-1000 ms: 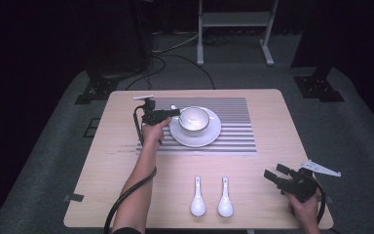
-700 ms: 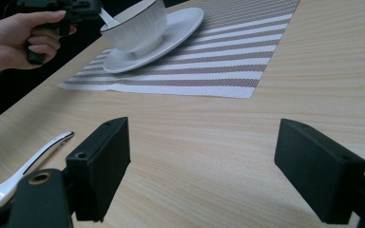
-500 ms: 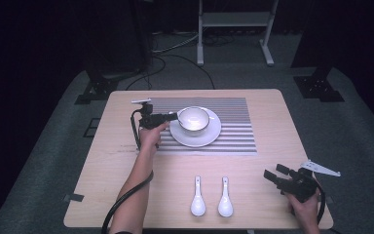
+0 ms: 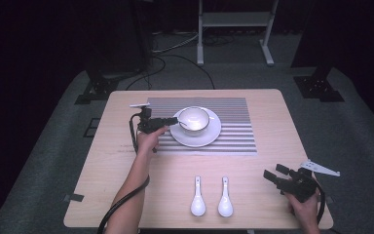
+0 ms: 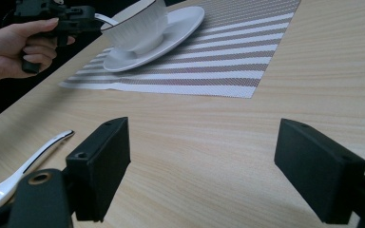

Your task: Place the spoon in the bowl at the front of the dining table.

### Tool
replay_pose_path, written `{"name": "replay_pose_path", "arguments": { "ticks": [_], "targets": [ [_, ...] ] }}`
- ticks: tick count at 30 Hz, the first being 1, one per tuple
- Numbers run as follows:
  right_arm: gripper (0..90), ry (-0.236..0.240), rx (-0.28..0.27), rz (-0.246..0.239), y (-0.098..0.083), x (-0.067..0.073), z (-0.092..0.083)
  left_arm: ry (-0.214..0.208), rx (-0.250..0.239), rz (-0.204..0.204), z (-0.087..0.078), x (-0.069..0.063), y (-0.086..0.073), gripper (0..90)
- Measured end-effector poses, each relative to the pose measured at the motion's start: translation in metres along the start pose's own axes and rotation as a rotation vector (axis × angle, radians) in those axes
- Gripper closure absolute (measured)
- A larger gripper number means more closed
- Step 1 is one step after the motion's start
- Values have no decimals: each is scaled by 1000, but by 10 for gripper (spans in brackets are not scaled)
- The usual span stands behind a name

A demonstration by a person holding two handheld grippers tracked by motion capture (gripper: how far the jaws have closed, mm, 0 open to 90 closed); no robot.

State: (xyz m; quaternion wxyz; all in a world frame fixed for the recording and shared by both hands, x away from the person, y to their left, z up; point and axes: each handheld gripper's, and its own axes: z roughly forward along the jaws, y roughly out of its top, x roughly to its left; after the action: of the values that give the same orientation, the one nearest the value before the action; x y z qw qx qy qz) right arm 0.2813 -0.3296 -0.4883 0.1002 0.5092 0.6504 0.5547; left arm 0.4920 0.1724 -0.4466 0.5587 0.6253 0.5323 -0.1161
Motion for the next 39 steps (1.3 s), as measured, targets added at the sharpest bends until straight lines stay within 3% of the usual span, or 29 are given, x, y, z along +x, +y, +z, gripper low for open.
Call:
{"name": "replay_pose_path", "arguments": {
  "ticks": [4,11,20,23,39],
  "targets": [
    [184,4,4,1,0,0,0,-22,15,2,-2,0,-2,617],
    [184,10,4,-3,0,0,0,-31,37,-2,-9,-2,-4,543],
    [184,11,3,-6,1,-1,0,-32,83,24,-16,-5,-9,435],
    [184,10,3,-6,1,-1,0,-45,101,12,-19,-5,-11,382],
    [183,-13,2,-1,1,0,0,-43,192,110,-28,-23,-25,194]
  ]
}}
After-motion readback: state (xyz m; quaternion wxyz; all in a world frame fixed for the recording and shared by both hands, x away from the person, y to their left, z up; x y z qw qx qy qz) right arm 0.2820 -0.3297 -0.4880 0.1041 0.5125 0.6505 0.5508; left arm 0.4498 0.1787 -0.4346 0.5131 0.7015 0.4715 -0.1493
